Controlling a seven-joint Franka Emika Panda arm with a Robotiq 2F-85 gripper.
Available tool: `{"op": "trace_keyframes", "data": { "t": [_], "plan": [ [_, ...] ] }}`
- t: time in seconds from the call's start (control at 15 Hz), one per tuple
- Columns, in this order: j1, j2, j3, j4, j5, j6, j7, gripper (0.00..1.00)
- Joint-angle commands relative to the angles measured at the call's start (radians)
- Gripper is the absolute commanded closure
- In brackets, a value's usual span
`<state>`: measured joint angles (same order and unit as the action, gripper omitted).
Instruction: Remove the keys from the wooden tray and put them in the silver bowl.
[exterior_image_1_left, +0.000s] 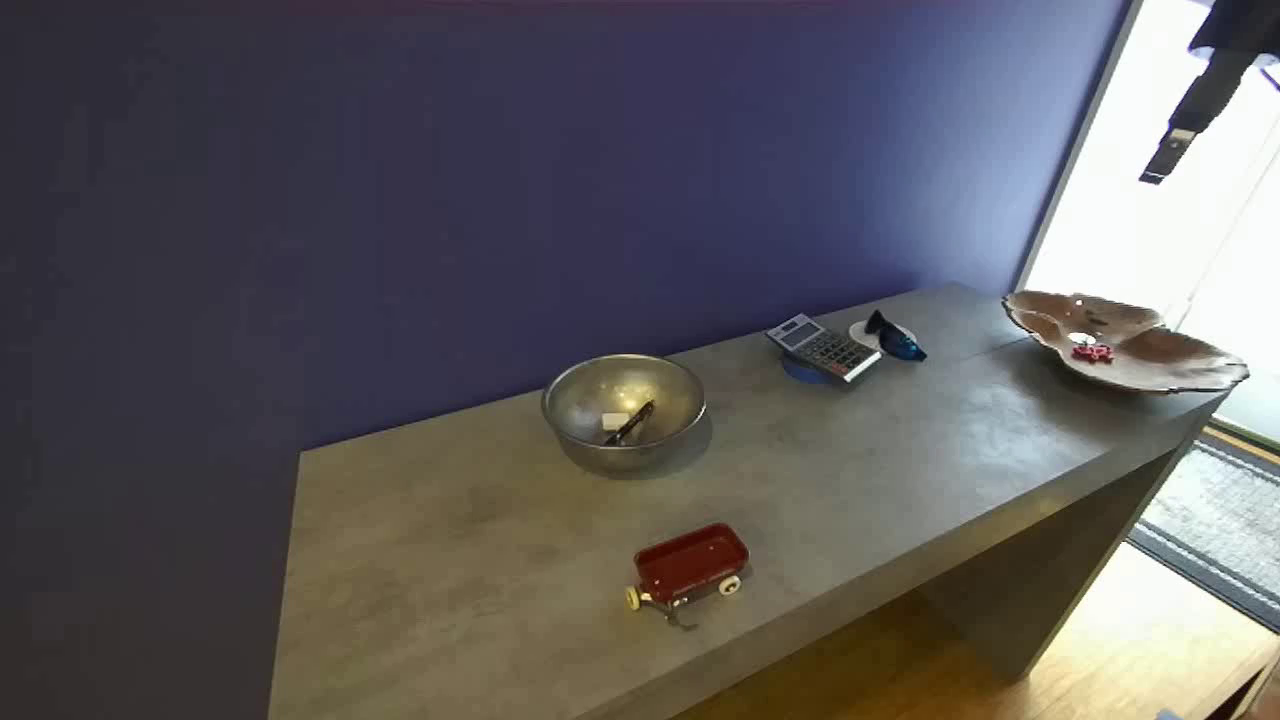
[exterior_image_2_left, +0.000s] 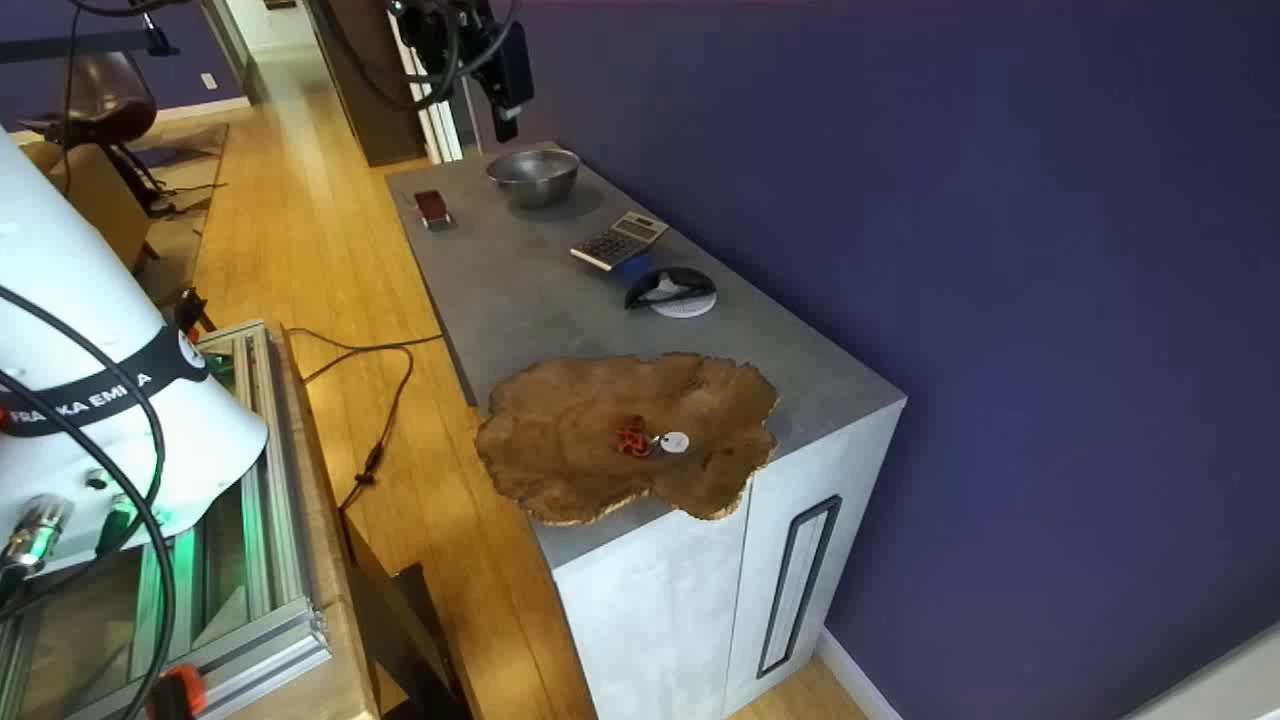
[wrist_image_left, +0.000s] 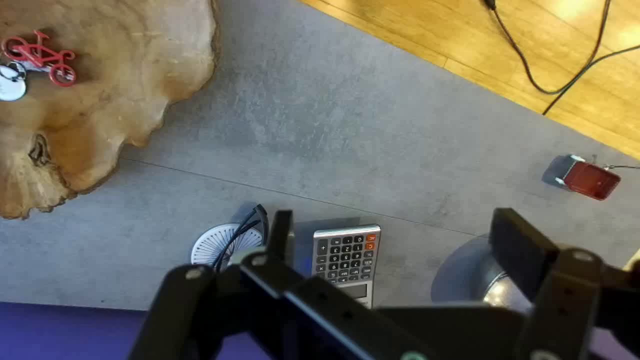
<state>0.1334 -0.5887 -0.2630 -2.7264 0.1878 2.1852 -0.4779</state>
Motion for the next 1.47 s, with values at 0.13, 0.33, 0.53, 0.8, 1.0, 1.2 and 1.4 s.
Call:
{"op": "trace_keyframes", "data": {
  "t": [0.13,0.33,0.53,0.8,1.0,1.2,1.4],
  "plan": [
    [-0.021,0.003,0.021,0.002,0.014,-0.005,-0.01,0.0],
    [-0.056,0.157,-0.036,0.031,0.049,0.13,0.004,0.0],
    [-0.111,0.324,-0.094,0.039,0.072,0.312,0.002,0.0],
    [-0.197,0.583,-0.122,0.088,0.096,0.479,0.038,0.0],
    [-0.266,0.567,-0.074,0.062,0.061,0.466,0.038,0.0],
    [-0.282,0.643,-0.047,0.08,0.034,0.513,0.061,0.0],
    [-0.309,0.739,0.004,0.104,0.059,0.6,0.043,0.0]
  ]
}}
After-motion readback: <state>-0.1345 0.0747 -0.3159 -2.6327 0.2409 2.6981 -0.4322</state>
